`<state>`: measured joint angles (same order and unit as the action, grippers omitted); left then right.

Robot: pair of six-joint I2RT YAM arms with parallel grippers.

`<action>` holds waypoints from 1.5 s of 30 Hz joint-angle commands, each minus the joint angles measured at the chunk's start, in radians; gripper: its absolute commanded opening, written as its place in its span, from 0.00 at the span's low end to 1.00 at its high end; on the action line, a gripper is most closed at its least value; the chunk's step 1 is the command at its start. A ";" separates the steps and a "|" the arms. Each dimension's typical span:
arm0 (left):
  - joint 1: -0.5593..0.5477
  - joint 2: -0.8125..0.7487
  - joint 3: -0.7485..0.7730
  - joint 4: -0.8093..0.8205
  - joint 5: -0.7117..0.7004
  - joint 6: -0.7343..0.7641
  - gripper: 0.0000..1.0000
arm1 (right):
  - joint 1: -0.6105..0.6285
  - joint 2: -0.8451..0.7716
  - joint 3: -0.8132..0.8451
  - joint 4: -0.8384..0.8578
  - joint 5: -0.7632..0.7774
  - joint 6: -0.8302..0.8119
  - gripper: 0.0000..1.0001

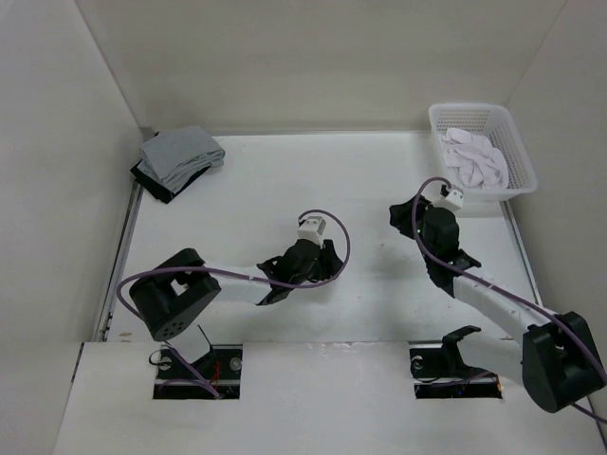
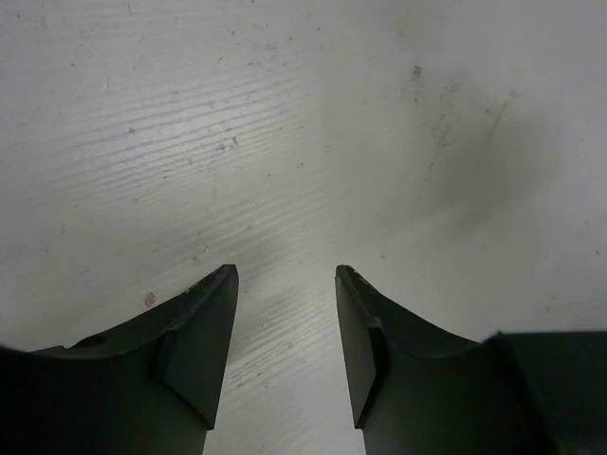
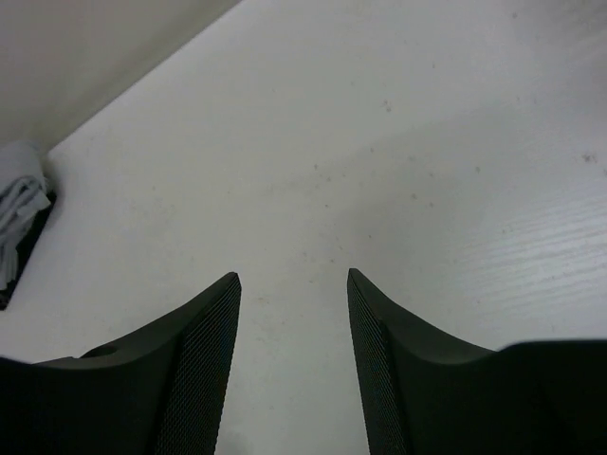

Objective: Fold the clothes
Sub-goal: Grab the tank top from the pile

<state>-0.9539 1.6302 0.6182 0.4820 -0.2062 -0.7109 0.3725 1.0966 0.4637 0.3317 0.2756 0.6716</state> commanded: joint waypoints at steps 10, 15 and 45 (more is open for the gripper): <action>0.022 -0.150 -0.090 0.213 0.048 0.024 0.44 | -0.240 0.184 0.522 -0.177 0.023 -0.106 0.04; 0.082 -0.173 -0.132 0.247 0.056 0.015 0.44 | -0.456 0.549 0.867 -0.270 0.065 -0.119 0.00; 0.260 -0.104 -0.158 0.334 0.209 -0.107 0.44 | -0.677 1.249 1.572 -0.427 -0.022 -0.033 0.00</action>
<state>-0.7006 1.5135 0.4648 0.7383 -0.0242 -0.8032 -0.3126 2.5832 2.3222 -0.3683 0.2955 0.6075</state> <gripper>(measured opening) 0.443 0.015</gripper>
